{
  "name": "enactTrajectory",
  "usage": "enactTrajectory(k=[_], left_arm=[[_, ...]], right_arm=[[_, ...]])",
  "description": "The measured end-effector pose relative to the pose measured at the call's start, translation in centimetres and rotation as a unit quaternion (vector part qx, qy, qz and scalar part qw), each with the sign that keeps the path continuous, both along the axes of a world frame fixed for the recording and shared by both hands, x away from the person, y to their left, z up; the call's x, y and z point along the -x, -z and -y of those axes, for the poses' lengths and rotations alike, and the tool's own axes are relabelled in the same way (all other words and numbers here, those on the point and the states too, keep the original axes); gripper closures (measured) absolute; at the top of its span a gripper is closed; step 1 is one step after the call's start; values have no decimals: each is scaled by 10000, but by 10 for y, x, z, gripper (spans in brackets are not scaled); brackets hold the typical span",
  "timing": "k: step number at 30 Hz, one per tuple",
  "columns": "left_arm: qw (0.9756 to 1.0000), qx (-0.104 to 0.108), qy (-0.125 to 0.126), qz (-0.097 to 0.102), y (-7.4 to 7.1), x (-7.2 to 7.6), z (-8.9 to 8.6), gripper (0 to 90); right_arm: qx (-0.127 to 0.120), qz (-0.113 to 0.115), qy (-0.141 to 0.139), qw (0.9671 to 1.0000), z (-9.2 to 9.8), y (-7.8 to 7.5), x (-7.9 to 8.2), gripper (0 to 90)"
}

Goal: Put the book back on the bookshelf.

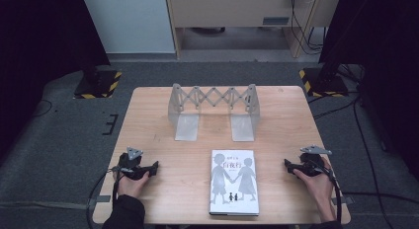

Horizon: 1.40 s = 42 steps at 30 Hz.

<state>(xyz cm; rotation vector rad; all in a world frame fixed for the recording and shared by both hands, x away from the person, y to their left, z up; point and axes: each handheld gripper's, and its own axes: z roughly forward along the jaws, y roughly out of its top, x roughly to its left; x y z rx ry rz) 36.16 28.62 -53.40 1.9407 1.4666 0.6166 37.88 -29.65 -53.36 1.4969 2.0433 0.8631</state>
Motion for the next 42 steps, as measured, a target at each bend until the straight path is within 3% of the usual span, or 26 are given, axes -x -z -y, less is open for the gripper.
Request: enactTrajectory(k=[4, 9, 16, 20, 23, 27, 29, 42], left_arm=[[9993, 344, -17, 152, -7, 4, 2, 191], [9984, 417, 124, 348, -14, 9, 7, 207], [9947, 650, 356, 717, -24, 18, 16, 229], [9935, 687, 446, 787, -27, 19, 19, 228], [9908, 841, 585, 887, -32, 21, 24, 226], [9890, 941, 695, 907, -34, 23, 28, 220], [9872, 974, 830, 947, -37, 24, 35, 222], [9833, 901, 1207, 1024, -43, 30, 59, 187]], right_arm=[[-97, 73, -197, 9997, -4, -5, 5, 256], [-183, 156, -311, 9992, -10, -11, 7, 262], [-354, 273, -517, 9977, -18, -18, 13, 266], [-395, 344, -556, 9971, -20, -21, 14, 265], [-444, 399, -603, 9964, -23, -26, 17, 266], [-518, 433, -632, 9957, -26, -28, 18, 264], [-541, 468, -712, 9949, -30, -30, 18, 266], [-839, 528, -915, 9909, -44, -35, 23, 266]])
